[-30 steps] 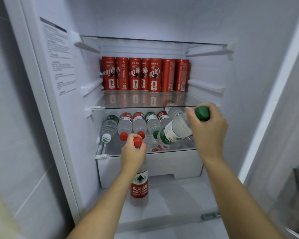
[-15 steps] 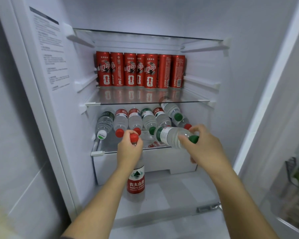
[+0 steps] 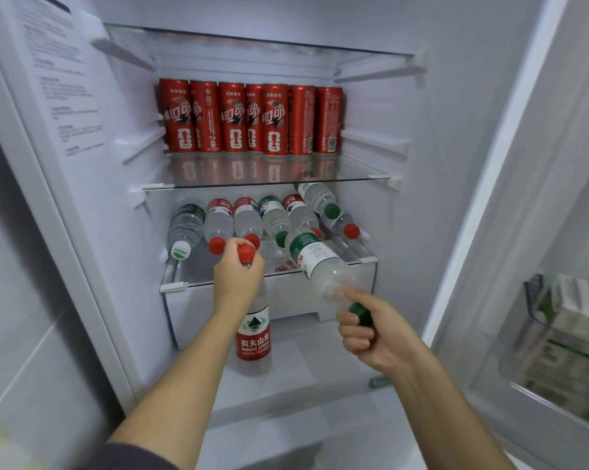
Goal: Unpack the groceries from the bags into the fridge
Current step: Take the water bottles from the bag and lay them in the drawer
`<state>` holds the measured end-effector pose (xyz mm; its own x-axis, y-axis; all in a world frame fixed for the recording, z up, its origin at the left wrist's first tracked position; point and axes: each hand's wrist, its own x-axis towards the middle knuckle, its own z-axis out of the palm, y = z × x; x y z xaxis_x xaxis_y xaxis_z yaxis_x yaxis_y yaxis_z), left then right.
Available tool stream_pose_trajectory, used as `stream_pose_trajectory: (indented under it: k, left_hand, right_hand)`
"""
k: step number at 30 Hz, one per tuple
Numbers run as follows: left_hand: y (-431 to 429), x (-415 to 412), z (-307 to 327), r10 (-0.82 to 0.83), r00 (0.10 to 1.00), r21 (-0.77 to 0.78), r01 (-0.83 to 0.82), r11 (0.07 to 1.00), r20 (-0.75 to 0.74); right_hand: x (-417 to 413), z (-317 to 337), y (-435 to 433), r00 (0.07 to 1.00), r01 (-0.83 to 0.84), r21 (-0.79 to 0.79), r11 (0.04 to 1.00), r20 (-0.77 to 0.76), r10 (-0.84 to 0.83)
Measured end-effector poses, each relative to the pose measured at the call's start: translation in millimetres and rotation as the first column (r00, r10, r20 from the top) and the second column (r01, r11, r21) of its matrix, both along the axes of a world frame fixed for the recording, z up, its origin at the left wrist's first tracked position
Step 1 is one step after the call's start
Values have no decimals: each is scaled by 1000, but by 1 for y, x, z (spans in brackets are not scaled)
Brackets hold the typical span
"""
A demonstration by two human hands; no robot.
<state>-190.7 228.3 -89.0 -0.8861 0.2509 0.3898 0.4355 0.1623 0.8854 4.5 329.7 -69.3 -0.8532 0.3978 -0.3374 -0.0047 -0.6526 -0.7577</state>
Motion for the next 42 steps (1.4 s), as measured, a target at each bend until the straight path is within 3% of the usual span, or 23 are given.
stream_pose_trajectory:
  k: [12,17,21,25,30,42]
  left_hand:
    - [-2,3,3,-6,1000,-18,6,1000,19]
    - [0,2,3,3,1000,-15,-3,1000,8]
    - [-1,1,1,8,1000,-11,-9,1000,-2]
    - [0,1,1,2,1000,7,-2,1000,-5]
    - [-2,0,0,-16,1000,19,15,1000,6]
    - [-1,-3,5,-53,998,-40,55,998,46]
  right_hand:
    - [-69,26,34,994,-18,34,999,-109,22]
    - [-120,28,52,997,-46,138,989,-62,55]
    - [-159,35,59,999,-10,136,991,-46,16]
    - [-190,45,64,998,37,263,964,47,-51]
    - [-208,51,65,971,85,507,858,149,-184]
    - [-230,50,77,953,63,632,772,192,-235]
